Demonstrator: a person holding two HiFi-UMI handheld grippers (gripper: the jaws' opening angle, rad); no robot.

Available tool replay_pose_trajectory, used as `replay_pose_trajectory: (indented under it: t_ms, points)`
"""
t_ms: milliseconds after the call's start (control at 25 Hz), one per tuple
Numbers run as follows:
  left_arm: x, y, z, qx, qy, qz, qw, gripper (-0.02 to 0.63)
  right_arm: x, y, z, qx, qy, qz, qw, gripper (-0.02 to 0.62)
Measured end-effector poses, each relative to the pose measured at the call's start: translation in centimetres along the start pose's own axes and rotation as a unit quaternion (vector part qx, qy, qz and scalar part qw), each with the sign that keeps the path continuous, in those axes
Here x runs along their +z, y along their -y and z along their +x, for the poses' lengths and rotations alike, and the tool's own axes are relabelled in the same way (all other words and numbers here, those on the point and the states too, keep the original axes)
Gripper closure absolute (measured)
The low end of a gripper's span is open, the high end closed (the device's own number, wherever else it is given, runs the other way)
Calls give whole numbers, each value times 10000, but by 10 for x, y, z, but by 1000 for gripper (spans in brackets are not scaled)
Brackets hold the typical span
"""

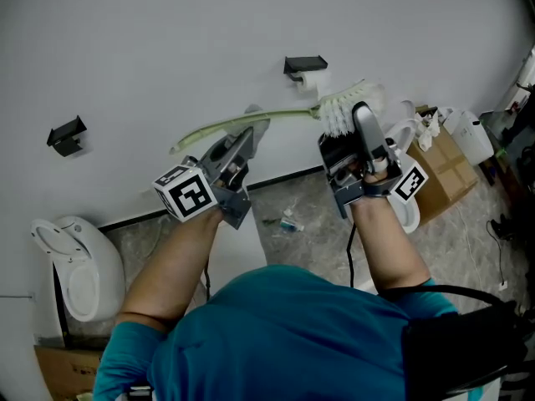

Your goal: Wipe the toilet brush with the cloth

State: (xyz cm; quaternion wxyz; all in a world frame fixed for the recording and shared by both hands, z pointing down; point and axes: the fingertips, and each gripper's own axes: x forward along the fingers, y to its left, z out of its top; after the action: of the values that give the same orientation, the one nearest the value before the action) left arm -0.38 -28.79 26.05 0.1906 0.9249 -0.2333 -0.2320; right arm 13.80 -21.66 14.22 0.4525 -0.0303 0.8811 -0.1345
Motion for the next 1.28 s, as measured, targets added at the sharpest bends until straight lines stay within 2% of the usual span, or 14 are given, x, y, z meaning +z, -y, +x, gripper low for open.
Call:
replay_pose_trajectory:
  t_ms: [480,1040,1280]
  points:
    - [8,-18,-21,268,248,-15,9993,566,3,0,-2,52,-17,53,10000,453]
    - [7,-42,-51,686,232,-72,9974,566,0,11,-8,-92,-105,244,9996,453]
    - [10,-54,-66,777,367,-154,9962,566,-1,11,-8,-93,-154,248,9995,454]
